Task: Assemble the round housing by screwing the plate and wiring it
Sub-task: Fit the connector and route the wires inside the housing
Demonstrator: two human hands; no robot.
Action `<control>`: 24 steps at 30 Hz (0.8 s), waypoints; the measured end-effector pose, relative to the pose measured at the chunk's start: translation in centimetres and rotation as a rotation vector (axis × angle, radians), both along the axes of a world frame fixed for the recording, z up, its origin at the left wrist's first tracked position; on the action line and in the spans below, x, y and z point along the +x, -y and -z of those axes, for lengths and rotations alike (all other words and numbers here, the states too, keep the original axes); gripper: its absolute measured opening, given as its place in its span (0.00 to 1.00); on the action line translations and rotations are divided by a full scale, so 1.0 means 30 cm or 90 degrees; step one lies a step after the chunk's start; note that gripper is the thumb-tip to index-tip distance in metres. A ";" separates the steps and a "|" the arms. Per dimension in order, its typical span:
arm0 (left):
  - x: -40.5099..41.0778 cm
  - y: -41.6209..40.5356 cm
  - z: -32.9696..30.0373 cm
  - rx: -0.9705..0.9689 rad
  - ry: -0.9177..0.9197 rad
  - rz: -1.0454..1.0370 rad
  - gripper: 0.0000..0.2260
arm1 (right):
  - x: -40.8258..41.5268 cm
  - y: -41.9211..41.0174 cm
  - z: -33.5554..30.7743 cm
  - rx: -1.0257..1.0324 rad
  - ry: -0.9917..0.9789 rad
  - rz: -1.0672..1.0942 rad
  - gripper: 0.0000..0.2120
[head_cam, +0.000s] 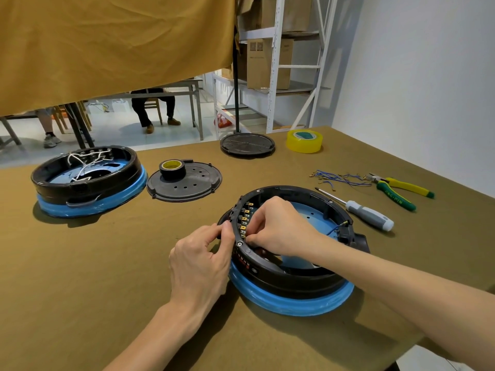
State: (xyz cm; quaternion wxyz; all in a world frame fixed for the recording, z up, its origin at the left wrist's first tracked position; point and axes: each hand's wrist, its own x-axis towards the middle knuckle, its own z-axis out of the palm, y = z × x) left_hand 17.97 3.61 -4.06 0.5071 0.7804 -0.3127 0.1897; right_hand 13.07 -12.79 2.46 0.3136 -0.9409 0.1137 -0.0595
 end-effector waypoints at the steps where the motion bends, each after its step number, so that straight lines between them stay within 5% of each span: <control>1: 0.001 0.002 0.001 -0.003 0.000 0.001 0.14 | 0.001 0.001 0.000 0.005 -0.003 -0.003 0.05; 12: -0.001 0.004 -0.003 -0.005 -0.008 -0.006 0.12 | -0.001 0.009 -0.017 0.018 -0.026 -0.033 0.02; 18: 0.016 0.003 -0.011 0.039 -0.161 0.094 0.17 | -0.028 0.095 -0.072 0.169 -0.066 -0.043 0.06; 22: 0.044 0.018 -0.031 0.033 -0.219 0.118 0.16 | -0.021 0.186 -0.084 -0.060 0.052 0.023 0.03; 24: 0.073 0.022 -0.048 0.058 -0.252 0.131 0.18 | -0.020 0.207 -0.083 -0.137 0.008 -0.002 0.06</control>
